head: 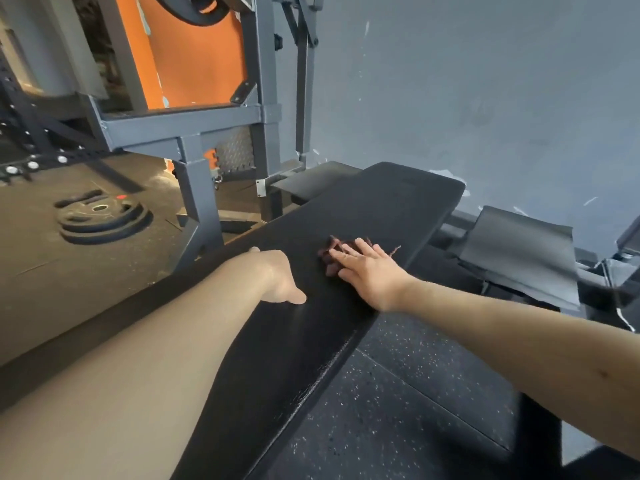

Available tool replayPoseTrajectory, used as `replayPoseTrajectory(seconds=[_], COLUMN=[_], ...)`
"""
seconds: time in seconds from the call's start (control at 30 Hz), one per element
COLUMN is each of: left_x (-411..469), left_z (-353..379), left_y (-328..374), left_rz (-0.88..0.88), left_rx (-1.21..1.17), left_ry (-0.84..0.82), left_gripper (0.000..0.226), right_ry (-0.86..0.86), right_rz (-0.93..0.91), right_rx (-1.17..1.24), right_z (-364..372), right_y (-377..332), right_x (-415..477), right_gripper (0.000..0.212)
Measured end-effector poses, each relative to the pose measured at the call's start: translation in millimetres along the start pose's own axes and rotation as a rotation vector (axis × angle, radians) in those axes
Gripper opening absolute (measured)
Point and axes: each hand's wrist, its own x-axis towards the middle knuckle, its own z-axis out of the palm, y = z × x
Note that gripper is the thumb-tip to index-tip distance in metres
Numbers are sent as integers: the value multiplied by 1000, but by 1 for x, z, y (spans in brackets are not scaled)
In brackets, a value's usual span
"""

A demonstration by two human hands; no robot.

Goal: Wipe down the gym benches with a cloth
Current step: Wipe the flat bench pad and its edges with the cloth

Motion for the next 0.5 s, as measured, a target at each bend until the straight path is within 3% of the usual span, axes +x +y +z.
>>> replayPoseTrajectory(seconds=[0.1,0.17,0.33,0.5], left_x=[-3,-5,4,3], left_z=[3,1,-12,-11], left_y=[2,5,7,12], left_rz=[-12,-36,-69,-168], left_rx=[-38,-56,-42,25], left_ry=[-2,-13,-12,104], left_gripper=[74,73,71,80], right_ry=[41,32,67,-18], right_rz=[206,228,-126,-289], right_rx=[-46,-45,-5,43], right_z=[-7,-8,6,10], right_y=[45,48,-11,-30], right_x=[35,45,10,-12], right_gripper=[52,51,48,55])
